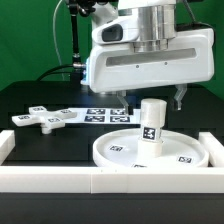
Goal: Assemble round table
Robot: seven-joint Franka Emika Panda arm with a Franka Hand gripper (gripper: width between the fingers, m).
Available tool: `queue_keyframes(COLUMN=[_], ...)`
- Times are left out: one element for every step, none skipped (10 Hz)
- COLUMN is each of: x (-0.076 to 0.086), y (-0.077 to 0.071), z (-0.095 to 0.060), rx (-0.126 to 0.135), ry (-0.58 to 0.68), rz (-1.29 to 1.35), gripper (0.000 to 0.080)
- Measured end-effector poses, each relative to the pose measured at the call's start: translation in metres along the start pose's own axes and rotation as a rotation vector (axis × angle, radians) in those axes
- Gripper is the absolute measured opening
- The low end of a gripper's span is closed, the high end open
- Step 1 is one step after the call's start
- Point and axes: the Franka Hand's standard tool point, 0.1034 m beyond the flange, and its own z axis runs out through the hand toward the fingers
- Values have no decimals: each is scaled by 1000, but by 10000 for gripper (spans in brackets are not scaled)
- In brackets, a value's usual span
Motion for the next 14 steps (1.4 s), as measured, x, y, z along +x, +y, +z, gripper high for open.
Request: queue_keyframes(x=[2, 3, 3, 4, 4, 3, 3, 3, 2, 1, 2, 2, 1, 1], y=[-3, -6, -9, -11, -9, -8, -8, -6, -5, -6, -7, -6, -5, -5], z=[-1, -1, 0, 0, 0, 1, 1, 1, 2, 7, 9, 9, 9, 9], rx=[-17, -22, -27, -25, -24, -24, -24, -27, -33, -43, -54, -65, -75, -86], ry=[-2, -5, -16, -26, -27, -28, -30, -33, -43, -61, -68, -82, -96, -113], rz=[-140, -271, -375, -445, -517, -571, -613, -709, -823, -952, -1060, -1155, -1245, -1342], gripper=[649, 649, 649, 649, 649, 649, 649, 649, 649, 649, 649, 649, 649, 649])
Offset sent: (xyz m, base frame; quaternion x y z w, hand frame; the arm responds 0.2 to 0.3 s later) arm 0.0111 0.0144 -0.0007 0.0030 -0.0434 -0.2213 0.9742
